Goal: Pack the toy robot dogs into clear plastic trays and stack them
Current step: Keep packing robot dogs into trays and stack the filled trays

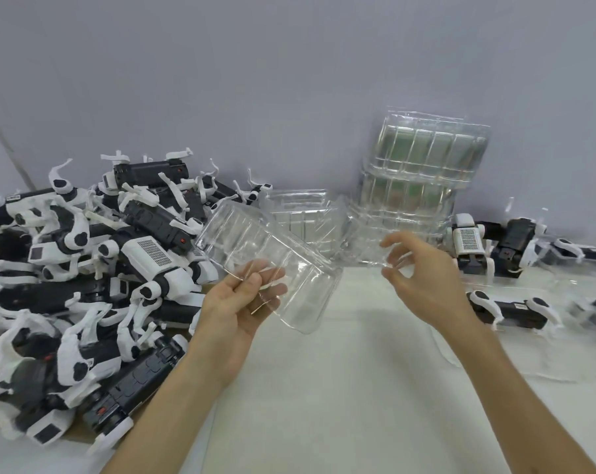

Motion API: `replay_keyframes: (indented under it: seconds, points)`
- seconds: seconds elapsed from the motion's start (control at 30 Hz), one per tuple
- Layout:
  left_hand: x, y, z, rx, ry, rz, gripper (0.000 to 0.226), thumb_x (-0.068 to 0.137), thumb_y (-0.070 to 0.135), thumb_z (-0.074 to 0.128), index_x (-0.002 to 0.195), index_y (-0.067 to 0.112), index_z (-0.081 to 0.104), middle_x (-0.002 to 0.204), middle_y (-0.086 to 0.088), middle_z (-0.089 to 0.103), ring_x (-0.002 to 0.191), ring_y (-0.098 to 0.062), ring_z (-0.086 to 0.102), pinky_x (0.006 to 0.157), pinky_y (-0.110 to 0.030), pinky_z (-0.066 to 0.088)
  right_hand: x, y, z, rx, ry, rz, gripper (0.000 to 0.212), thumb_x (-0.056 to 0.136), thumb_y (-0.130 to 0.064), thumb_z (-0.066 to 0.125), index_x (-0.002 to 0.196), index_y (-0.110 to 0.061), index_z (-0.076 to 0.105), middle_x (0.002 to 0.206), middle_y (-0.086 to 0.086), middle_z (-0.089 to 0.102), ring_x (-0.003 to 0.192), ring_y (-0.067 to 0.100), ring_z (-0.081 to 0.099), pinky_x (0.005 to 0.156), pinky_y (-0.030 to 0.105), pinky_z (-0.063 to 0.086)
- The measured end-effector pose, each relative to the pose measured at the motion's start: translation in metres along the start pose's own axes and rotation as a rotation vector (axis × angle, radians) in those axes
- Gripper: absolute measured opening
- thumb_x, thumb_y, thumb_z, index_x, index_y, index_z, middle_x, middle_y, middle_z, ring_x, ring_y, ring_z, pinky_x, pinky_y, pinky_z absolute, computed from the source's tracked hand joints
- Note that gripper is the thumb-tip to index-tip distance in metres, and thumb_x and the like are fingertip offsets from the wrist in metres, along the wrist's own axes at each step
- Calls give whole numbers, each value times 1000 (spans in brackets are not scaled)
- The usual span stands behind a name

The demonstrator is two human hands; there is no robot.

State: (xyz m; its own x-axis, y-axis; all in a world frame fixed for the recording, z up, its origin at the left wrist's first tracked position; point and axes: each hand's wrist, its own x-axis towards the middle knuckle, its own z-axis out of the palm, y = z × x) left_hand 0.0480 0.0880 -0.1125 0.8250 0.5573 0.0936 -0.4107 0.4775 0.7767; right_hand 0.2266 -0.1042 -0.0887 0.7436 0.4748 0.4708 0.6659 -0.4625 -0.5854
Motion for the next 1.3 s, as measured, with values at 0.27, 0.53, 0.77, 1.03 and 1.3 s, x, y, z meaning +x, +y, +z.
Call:
replay_keyframes:
  seconds: [0.27,0.53,0.77,1.03,1.3]
  points:
    - [-1,4,0,0,60,53,15,79,15,62,94,14,67,90,-6,76,76,-17,74,66,-22,57,-8,19,19,-184,-134,88,45,87,-1,63,120,-31,65,101,-10,59,98,13,58,103,41,38]
    - [-6,0,7,172,28,98,19,78,16,64,94,6,65,86,-12,76,72,-21,74,64,-22,57,-9,-56,8,407,99,-132,13,96,-22,59,101,-25,70,99,-13,69,92,3,63,82,15,46]
    - [-12,-1,13,243,14,108,22,71,22,71,88,9,66,84,-13,76,70,-26,74,58,-24,55,-27,-93,21,410,-257,-158,11,86,-30,76,93,-22,72,87,-7,71,84,8,66,82,22,51]
    - [-12,1,21,104,-99,40,28,87,16,59,110,4,67,108,-19,74,101,-28,72,80,-29,58,-32,-92,33,563,-169,-139,9,88,-15,74,93,-19,68,86,-9,72,84,6,69,72,14,49]
    - [-12,5,23,31,-44,21,37,83,11,60,116,-6,60,102,-20,75,93,-23,74,74,-26,58,-39,-97,39,627,-199,-151,24,82,-11,80,96,-22,65,84,-12,75,78,7,71,71,14,52]
